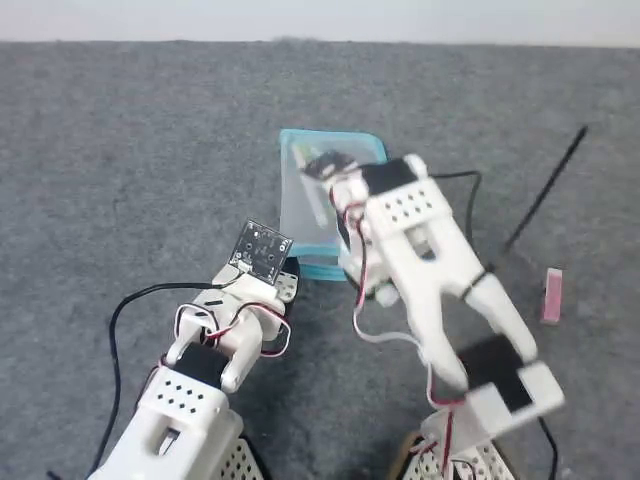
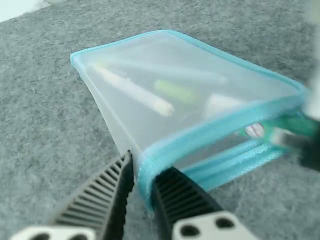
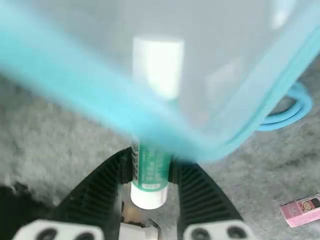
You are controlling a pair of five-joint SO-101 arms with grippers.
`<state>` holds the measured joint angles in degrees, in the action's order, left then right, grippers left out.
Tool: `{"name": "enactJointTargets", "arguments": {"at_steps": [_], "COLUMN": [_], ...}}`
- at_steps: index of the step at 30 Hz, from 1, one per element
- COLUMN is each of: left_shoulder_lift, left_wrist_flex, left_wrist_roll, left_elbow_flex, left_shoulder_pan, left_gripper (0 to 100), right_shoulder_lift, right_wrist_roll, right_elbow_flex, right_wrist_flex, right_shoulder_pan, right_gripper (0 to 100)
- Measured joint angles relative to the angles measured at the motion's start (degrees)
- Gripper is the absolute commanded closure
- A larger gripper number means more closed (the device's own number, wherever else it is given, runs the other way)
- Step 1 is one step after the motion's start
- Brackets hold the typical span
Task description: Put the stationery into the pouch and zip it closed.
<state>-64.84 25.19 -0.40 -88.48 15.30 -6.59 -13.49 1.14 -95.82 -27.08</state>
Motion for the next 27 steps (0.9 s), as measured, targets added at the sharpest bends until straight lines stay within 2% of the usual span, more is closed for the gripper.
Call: {"name": "enactJointTargets", "arguments": {"at_steps": [8, 19, 25, 27], "left_shoulder_lift": [0.0, -0.1, -0.1, -0.1], "left_wrist_flex": [0.0, 0.0, 0.0, -0.2], "left_wrist_roll": [0.4, 0.4, 0.4, 0.4], "left_elbow_flex": [0.1, 0.1, 0.1, 0.1], "left_shoulder_pan": [-0.2, -0.3, -0.3, -0.3], "left_gripper": [99, 99, 99, 99], "right_shoulder_lift": [-9.1, -9.2, -9.2, -9.2], "right_wrist_roll": [2.6, 2.8, 2.9, 3.0], "right_elbow_flex": [-18.8, -21.6, -21.7, -22.5], "right_wrist_flex": [-4.8, -4.8, -4.8, -4.8], "right_shoulder_pan": [0.8, -9.8, -10.4, -11.3], "right_gripper": [99.2, 98.7, 78.7, 77.5]}}
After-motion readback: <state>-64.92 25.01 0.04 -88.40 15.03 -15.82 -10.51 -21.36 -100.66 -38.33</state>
